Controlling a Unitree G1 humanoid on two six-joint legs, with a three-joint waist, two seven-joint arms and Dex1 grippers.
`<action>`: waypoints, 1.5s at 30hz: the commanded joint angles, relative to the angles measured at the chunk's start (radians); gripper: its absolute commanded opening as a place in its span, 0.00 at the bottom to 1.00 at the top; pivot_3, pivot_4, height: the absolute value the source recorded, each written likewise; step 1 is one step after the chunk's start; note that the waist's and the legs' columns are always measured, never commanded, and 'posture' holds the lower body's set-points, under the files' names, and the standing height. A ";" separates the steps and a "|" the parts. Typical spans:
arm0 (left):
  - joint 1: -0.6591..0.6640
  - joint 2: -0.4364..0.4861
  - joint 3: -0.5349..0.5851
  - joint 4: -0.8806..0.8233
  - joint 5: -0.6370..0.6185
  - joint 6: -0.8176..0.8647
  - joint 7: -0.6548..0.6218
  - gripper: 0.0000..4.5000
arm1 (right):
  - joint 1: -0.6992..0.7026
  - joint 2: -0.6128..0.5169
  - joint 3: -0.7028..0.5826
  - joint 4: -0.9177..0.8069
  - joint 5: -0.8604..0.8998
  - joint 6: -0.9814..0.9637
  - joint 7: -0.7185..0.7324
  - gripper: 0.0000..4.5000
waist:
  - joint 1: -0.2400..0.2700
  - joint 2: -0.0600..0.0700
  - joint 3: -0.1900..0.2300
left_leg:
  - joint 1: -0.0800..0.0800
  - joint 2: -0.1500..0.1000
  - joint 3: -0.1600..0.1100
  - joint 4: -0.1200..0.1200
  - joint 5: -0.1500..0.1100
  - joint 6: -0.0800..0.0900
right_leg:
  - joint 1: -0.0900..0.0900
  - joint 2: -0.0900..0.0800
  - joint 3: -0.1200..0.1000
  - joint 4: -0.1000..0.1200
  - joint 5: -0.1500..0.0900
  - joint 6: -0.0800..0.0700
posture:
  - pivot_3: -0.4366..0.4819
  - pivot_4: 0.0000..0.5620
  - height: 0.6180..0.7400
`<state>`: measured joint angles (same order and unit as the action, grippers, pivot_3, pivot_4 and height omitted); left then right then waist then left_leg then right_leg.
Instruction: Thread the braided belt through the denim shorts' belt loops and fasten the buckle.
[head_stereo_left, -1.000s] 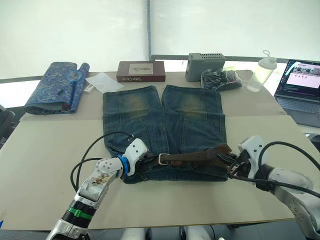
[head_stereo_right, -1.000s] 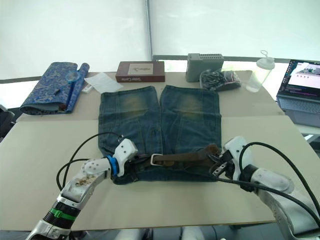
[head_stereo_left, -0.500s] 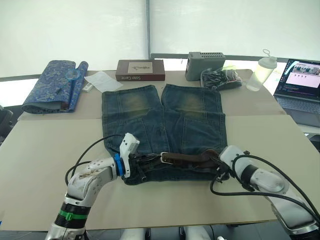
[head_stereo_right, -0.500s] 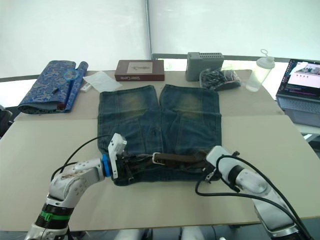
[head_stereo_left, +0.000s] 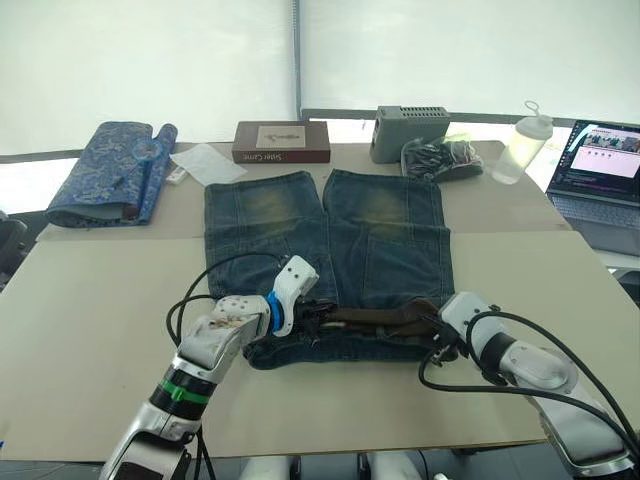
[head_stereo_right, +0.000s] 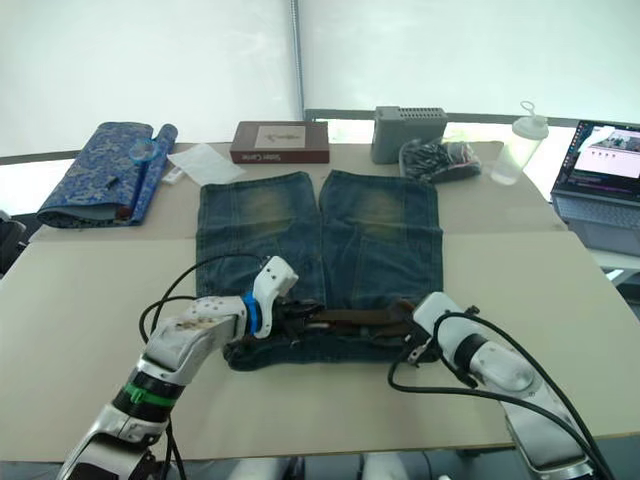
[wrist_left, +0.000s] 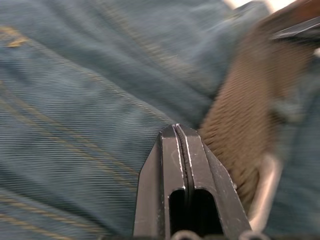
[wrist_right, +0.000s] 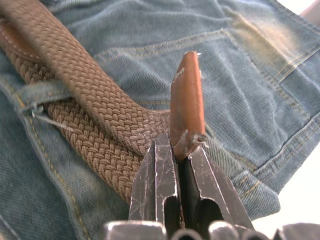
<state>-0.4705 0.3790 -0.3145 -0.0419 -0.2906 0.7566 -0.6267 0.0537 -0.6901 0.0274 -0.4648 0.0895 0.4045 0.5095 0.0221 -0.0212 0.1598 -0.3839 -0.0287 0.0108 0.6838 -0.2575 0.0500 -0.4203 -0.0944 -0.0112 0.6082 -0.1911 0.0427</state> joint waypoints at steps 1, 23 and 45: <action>0.081 0.019 -0.108 0.089 0.073 -0.023 -0.035 0.01 | 0.000 0.006 -0.038 -0.039 -0.008 0.019 -0.010 0.00 | -0.001 0.001 -0.003 | 0.000 0.000 0.000 0.000 0.000 0.000 | 0.000 0.000 0.000 0.000 0.000 0.000 | 0.48 0.27 1.00; 0.053 0.033 -0.016 -0.079 -0.058 0.049 -0.098 0.01 | -0.032 0.025 -0.037 -0.044 -0.006 0.017 0.009 0.00 | -0.007 -0.001 -0.002 | -0.005 0.000 -0.001 0.000 0.000 0.000 | -0.005 0.000 0.000 0.000 0.000 -0.001 | 0.48 0.27 1.00; 0.159 -0.111 0.551 0.092 -0.390 0.416 0.155 0.01 | -0.073 0.072 -0.097 -0.051 0.144 0.109 0.036 0.00 | -0.026 -0.002 -0.013 | 0.005 0.008 -0.001 -0.004 -0.001 0.000 | -0.001 0.008 0.000 0.003 -0.003 -0.004 | 0.48 0.27 1.00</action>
<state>-0.3514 0.2492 0.2126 0.0122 -0.7131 1.1472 -0.5287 0.0033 -0.6140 -0.0215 -0.5053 0.2224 0.5068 0.5489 -0.0036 -0.0231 0.1473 -0.3793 -0.0212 0.0097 0.6793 -0.2583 0.0497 -0.4212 -0.0868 -0.0108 0.6108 -0.1940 0.0382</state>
